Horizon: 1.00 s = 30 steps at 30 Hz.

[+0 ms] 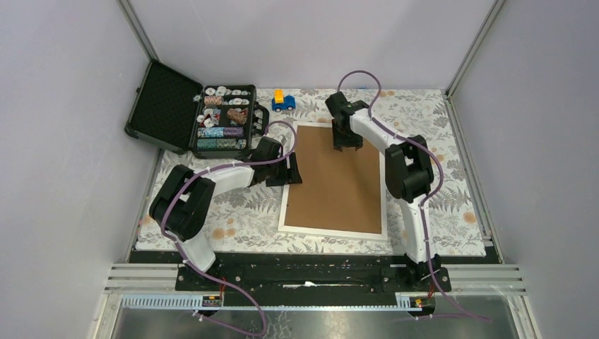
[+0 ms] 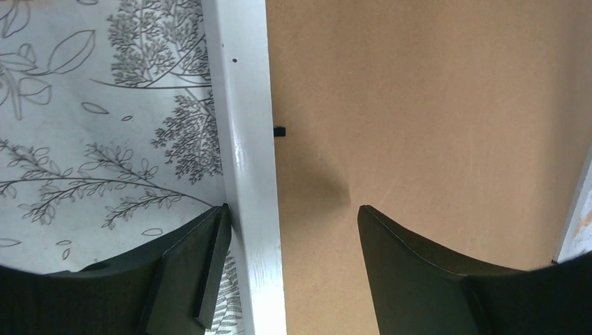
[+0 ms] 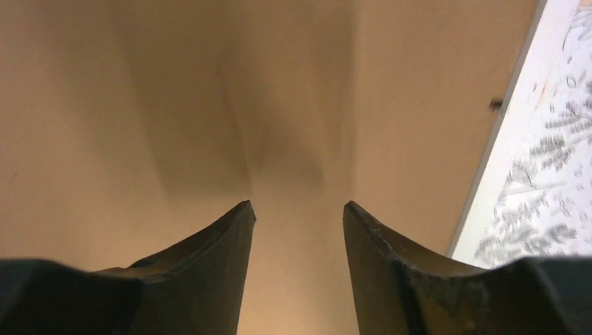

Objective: Put the photo into the frame
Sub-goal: Install the photo frame at the center of the board.

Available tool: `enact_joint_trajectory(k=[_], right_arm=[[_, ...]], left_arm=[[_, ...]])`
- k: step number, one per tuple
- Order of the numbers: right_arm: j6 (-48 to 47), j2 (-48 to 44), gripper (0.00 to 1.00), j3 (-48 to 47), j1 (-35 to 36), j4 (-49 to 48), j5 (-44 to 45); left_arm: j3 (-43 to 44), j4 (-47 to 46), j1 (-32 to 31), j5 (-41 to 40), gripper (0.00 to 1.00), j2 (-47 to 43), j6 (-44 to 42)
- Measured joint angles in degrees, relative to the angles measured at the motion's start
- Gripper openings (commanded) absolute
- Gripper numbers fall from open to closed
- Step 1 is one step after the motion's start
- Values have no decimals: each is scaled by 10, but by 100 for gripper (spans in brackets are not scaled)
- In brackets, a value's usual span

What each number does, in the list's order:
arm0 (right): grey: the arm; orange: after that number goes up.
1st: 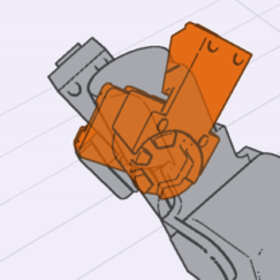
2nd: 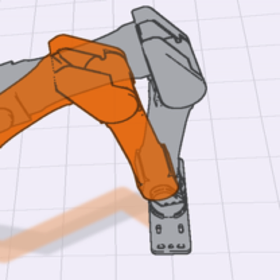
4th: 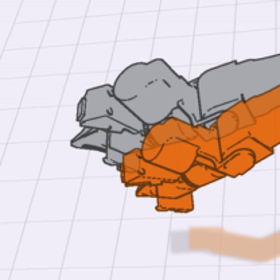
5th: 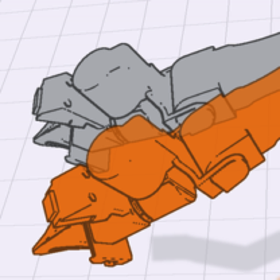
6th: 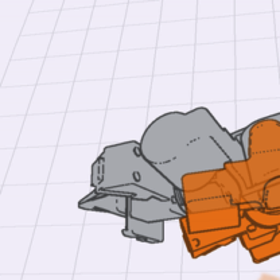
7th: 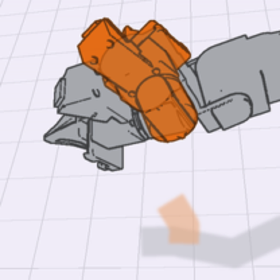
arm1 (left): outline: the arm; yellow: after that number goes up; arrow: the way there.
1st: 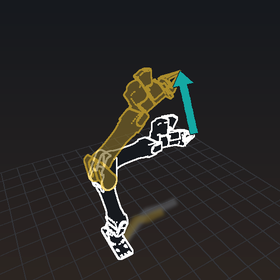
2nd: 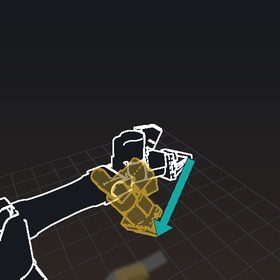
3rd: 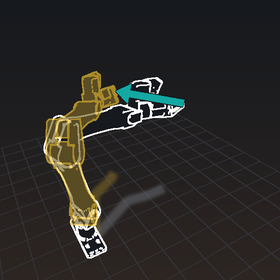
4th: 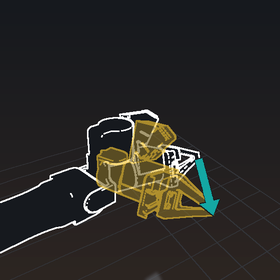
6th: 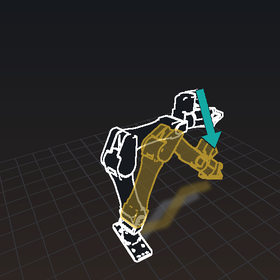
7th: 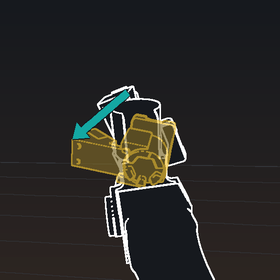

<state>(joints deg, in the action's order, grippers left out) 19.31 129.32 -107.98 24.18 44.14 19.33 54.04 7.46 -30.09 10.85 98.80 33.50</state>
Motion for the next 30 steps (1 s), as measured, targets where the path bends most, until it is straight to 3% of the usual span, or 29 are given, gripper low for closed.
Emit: enact_joint_trajectory(k=[3, 6, 10, 12, 16, 30], right_arm=[[-1, -46, 63, 2, 23, 43, -17], [0, -169, 61, 78, -1, 40, -31], [1, -352, 57, 262, -126, 2, -64], [4, -394, 57, 341, -198, -22, -91], [6, -391, 45, 440, -237, -57, -147], [2, -314, 42, 464, -237, -159, -240]], left_arm=[[-11, -26, -2, 7, 76, -2, 0], [-27, -51, -4, 12, 77, -10, 0], [-44, -68, -4, 15, 77, -20, 0], [-49, -70, -4, 17, 78, -24, 0], [-57, -68, -6, 21, 79, -33, 0], [-68, -54, -10, 29, 78, -48, 0]])
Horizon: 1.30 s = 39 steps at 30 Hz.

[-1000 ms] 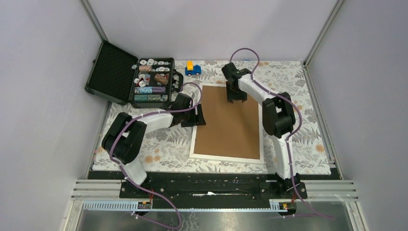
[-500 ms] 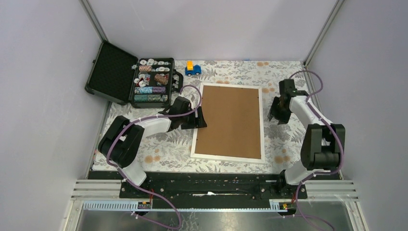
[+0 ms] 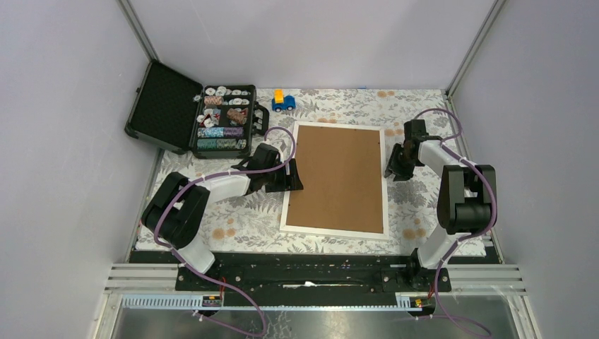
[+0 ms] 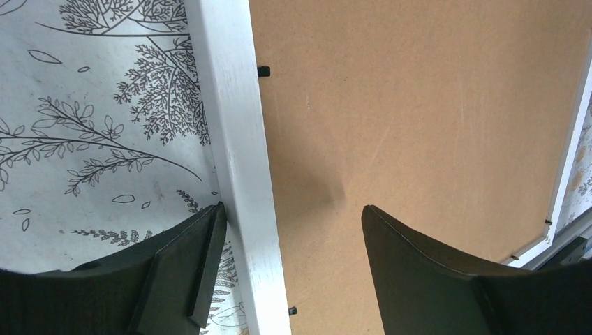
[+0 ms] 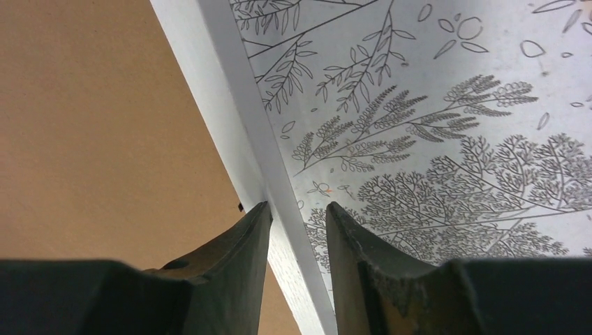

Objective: Put the photo into the frame
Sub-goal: Install the photo frame at the center of the board.

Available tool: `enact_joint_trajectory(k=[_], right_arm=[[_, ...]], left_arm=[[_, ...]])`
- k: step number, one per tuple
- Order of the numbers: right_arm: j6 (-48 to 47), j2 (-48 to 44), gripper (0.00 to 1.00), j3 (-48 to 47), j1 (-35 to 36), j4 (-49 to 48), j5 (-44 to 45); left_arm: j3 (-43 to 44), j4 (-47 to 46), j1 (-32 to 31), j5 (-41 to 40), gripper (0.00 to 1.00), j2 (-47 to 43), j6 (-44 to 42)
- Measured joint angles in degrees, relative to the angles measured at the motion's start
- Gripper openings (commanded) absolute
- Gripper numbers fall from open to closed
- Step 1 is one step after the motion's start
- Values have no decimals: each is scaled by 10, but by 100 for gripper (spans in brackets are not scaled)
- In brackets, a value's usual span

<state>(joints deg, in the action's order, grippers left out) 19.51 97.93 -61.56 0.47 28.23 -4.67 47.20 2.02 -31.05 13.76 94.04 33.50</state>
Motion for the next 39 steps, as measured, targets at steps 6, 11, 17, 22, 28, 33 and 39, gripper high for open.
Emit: enact_joint_trajectory(k=[6, 11, 17, 22, 28, 33, 39], right_arm=[[0, 9, 42, -1, 0, -13, -20], [0, 12, 41, -1, -1, -18, -27], [0, 12, 41, -1, 5, -21, -27], [-3, 11, 41, 0, 14, -24, -17], [-4, 10, 41, -1, 26, -24, 2], [0, 17, 41, -4, 64, -31, 46], [-1, 68, 41, -64, 138, -7, 149]], left_arm=[[0, 1, 0, 0, 77, 0, 0], [0, 1, 0, 0, 77, 0, 0], [0, 1, 0, 0, 77, 0, 0], [0, 2, 0, 0, 75, 0, 0], [0, 2, 0, 0, 75, 0, 2], [0, 2, 0, 0, 75, 0, 7], [0, 13, 1, -12, 75, -3, 8]])
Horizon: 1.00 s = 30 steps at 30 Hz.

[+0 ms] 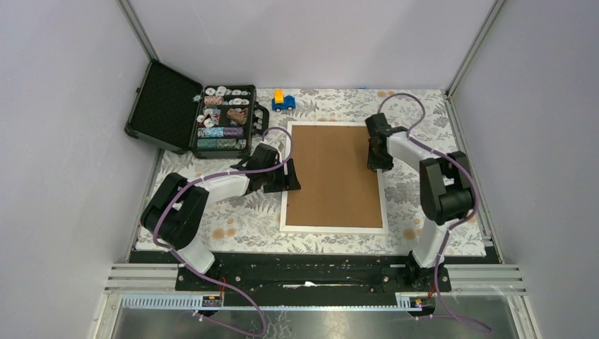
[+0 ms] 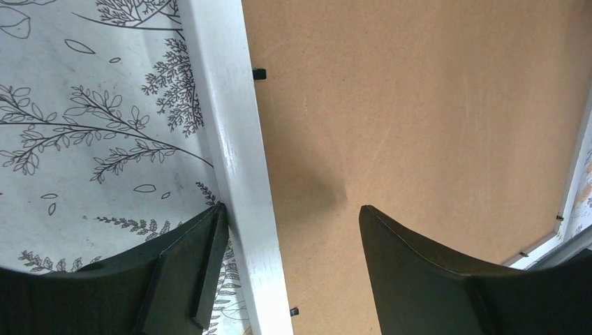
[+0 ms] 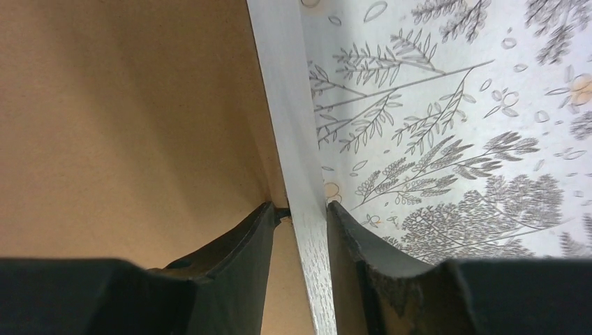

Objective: Put the photo into the frame
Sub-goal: Install the photo frame at the center of the board.

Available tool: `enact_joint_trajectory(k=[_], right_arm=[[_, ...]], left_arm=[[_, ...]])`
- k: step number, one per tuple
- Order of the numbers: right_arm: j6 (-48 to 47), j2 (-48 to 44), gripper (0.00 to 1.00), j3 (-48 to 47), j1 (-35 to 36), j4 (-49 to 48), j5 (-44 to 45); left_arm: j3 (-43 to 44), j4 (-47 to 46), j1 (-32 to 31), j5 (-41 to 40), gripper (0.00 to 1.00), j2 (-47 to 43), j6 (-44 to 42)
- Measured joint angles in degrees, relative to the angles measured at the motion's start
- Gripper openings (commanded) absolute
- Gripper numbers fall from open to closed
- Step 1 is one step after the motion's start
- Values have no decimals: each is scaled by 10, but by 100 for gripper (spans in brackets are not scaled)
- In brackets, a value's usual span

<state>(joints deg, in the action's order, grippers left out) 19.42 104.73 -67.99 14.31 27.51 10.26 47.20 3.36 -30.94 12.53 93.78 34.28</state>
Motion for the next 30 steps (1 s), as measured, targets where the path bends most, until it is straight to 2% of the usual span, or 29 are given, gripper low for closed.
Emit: enact_joint_trajectory(k=[4, 5, 8, 12, 15, 17, 19, 22, 26, 30], right_arm=[[2, 52, 46, -85, 51, 71, 81], [5, 63, 48, -106, 66, 82, 78], [17, 79, 66, -157, 115, 114, 36], [19, 36, 77, -200, 139, 152, 4], [19, -54, 85, -158, 90, 140, -21], [21, -122, 90, -91, 22, 123, -29], [21, -152, 90, -36, -41, 117, -24], [19, -133, 90, 33, -84, 100, -43], [21, -80, 90, 83, -76, 59, -125], [34, -58, 90, 86, -75, 14, -203]], left_arm=[[0, 2, 0, -4, 76, -2, 0], [0, 2, 0, -5, 77, -3, 0], [-12, -10, -1, -2, 82, -11, 5], [-42, -17, -6, 8, 95, -39, 15], [-74, -14, -9, 12, 99, -77, 25], [-95, -10, -10, 16, 99, -102, 31], [-112, -4, -11, 26, 99, -122, 38], [-126, -8, -16, 41, 99, -132, 47], [-133, -22, -31, 50, 99, -135, 59], [-128, -31, -32, 58, 99, -121, 71]])
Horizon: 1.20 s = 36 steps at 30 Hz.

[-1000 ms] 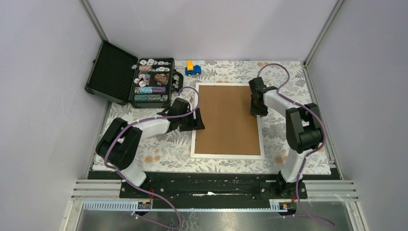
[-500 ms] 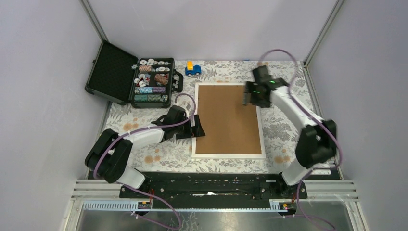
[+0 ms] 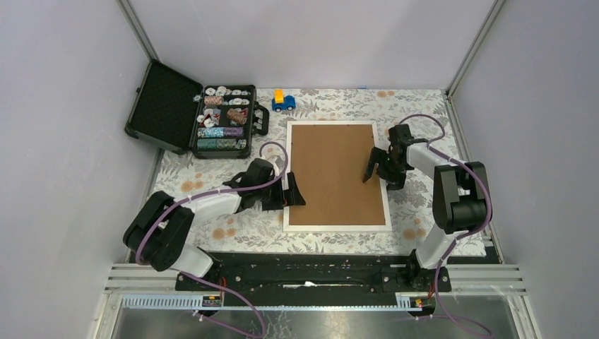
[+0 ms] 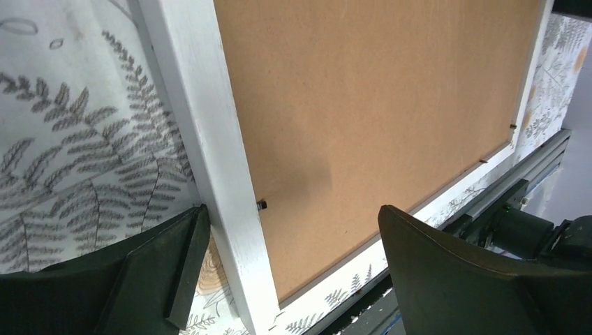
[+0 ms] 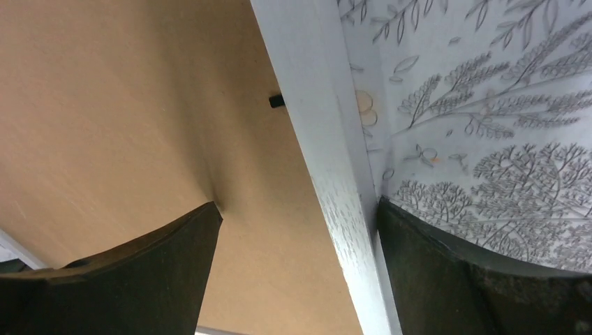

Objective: Put the photo into the frame
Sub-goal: Install the photo frame at the center of the board.

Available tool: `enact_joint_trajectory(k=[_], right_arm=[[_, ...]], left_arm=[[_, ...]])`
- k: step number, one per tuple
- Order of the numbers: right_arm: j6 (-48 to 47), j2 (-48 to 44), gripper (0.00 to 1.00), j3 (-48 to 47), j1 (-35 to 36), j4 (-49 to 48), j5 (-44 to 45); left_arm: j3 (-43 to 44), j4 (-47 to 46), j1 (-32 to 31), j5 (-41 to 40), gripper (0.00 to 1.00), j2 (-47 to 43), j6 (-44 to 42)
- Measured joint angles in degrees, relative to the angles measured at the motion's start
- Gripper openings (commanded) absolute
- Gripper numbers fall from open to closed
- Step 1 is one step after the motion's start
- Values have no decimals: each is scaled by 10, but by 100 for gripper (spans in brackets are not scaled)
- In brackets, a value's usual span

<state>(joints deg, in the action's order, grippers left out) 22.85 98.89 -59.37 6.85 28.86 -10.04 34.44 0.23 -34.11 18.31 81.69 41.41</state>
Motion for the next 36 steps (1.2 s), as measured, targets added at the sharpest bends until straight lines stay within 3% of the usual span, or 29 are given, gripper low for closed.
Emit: enact_joint_trajectory(k=[7, 11, 15, 17, 19, 23, 26, 36], right_arm=[[3, 36, 90, -43, -18, -37, 0], [2, 47, 91, -93, -14, 1, 39], [2, -33, 84, -54, -4, 46, 97], [4, -109, 75, -7, -9, 73, 115], [8, -163, 59, 26, -13, 94, 122], [18, -203, 48, 70, -15, 124, 120], [25, -198, 44, 83, -11, 140, 121], [34, -154, 43, 83, 1, 148, 126]], left_arm=[[147, 67, 13, -6, 99, 123, -4], [222, 95, 22, -54, 99, 171, -30], [205, 95, 29, -79, 99, 134, -47], [177, 92, 32, -82, 99, 97, -52], [142, 87, 34, -79, 98, 64, -52], [94, 69, 36, -61, 98, 51, -49], [79, 63, 36, -48, 98, 53, -46], [73, 38, 36, -25, 98, 53, -38]])
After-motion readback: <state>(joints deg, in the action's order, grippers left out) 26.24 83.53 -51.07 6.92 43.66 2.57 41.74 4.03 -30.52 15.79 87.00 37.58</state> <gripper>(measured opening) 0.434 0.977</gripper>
